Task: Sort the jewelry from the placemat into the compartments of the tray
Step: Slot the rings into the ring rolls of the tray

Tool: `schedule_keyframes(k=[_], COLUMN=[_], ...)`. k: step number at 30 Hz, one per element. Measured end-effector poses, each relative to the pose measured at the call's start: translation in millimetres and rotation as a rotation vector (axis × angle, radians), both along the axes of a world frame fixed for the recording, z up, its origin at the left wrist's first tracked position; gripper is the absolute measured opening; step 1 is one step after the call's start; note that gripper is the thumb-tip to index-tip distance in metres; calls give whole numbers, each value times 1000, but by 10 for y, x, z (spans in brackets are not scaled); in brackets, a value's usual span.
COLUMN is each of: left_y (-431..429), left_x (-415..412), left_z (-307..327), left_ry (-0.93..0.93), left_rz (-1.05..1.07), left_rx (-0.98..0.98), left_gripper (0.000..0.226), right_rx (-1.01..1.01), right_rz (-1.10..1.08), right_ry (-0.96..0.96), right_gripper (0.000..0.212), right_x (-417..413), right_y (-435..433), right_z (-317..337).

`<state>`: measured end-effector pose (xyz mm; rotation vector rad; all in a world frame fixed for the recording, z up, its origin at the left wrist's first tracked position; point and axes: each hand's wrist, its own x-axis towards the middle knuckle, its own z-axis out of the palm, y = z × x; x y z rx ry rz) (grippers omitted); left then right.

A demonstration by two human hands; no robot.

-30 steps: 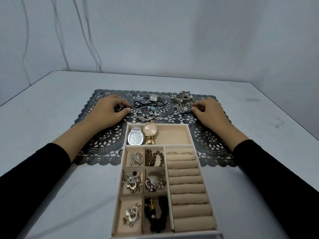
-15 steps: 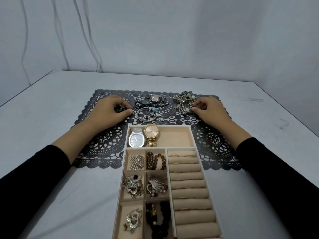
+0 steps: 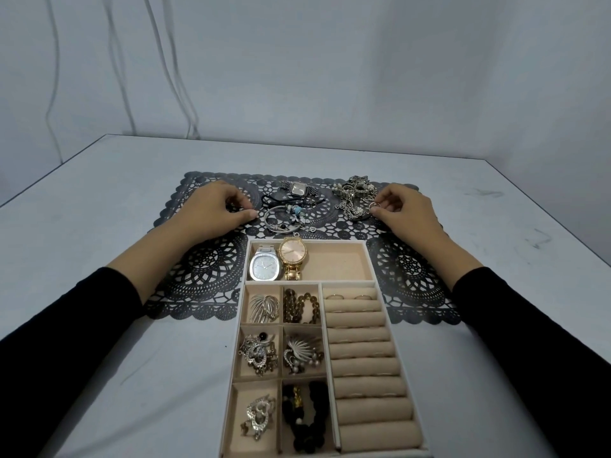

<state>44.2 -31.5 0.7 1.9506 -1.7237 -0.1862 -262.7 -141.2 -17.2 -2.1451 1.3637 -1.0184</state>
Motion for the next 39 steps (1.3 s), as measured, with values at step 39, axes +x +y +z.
schedule_keyframes(k=[39], left_y=[1178], left_x=[-921], left_z=[164], left_ry=[448], left_rz=[-216], left_rx=[-283], left_gripper=[7], right_rx=[206], right_rz=[287], right_ry=[-516], right_gripper=[15], right_x=[-267], right_y=[1556], right_z=[361])
